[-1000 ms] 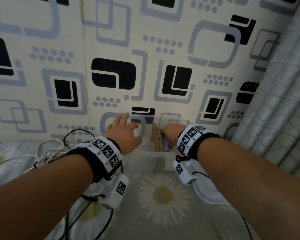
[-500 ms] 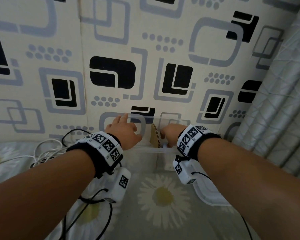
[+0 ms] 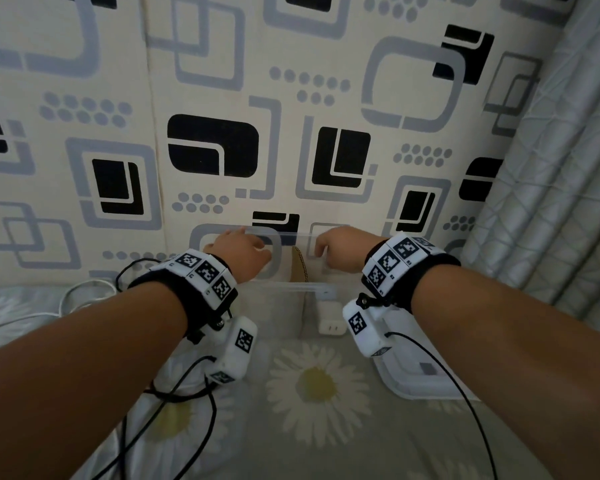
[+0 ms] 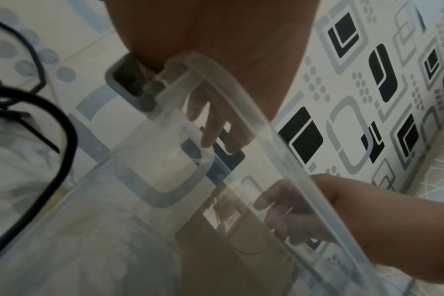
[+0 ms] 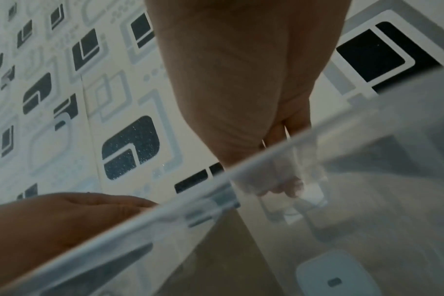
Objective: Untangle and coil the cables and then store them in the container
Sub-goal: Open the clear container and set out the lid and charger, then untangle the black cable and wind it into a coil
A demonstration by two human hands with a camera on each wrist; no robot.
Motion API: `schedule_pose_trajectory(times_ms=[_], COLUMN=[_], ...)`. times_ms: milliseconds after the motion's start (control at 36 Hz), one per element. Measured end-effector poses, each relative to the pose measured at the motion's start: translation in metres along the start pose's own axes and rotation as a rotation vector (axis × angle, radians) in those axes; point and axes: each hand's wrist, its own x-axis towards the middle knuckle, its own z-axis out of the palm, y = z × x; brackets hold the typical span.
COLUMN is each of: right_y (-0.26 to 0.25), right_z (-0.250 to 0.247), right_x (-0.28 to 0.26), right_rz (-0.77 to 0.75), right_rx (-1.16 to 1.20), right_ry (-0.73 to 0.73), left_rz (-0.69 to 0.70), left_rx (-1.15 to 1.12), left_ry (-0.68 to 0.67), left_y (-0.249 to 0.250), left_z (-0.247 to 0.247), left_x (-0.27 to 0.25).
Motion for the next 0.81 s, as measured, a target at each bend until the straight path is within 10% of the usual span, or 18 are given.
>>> schedule_pose_trajectory(times_ms=[806], right_y=[-0.119], right_z=[-0.031], right_x=[-0.083], right_rz=[-0.211], right_rx=[0.229], right_ry=[0.148], left_rz=[0.004], left_rx=[-0.127], left_ry=[0.131], left_y=[-0.065], left_z=[-0.092], left_x=[-0.125])
